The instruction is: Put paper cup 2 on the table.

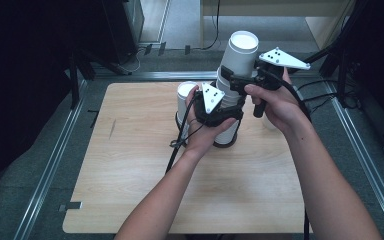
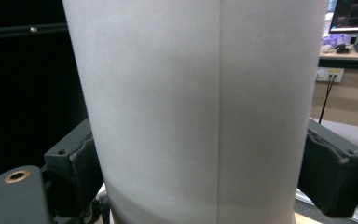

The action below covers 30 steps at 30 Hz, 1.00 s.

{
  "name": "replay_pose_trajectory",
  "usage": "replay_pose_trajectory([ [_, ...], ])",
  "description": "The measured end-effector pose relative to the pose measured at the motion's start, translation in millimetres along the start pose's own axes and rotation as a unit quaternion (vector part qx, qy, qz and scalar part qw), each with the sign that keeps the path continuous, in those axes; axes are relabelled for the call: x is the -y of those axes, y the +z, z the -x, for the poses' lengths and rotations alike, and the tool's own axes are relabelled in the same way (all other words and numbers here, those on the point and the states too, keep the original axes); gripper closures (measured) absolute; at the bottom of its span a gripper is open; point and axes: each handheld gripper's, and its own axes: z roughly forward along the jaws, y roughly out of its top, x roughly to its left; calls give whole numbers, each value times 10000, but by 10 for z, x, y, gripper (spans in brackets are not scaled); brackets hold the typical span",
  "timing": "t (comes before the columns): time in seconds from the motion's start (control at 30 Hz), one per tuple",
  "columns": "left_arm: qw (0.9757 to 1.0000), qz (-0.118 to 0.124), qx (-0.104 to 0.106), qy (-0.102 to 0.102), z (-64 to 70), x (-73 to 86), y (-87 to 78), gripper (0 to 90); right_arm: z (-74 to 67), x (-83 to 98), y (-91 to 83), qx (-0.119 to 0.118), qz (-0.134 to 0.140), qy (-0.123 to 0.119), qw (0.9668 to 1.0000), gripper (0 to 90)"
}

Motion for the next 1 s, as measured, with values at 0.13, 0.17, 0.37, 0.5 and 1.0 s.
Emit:
replay_pose_trajectory([
  [0.13, 10000, 9, -5, -9, 1, 1, 0, 92, -36, -40, -2, 66, 76, 33, 9999, 135],
  [0.17, 10000, 11, -6, -13, 2, 1, 1, 92, -40, -48, -2, 96, 105, 18, 9999, 135],
  [0.37, 10000, 2, -11, -5, 2, 0, 0, 92, -73, -109, -27, 211, 273, 11, 9994, 135],
  [0.5, 10000, -5, -4, 11, 0, 0, -1, 92, -98, -155, -44, 264, 436, 23, 9987, 135],
  [1.0, 10000, -22, -7, 17, -1, -2, -3, 94, -160, -282, -103, 523, 977, 48, 9938, 135],
])
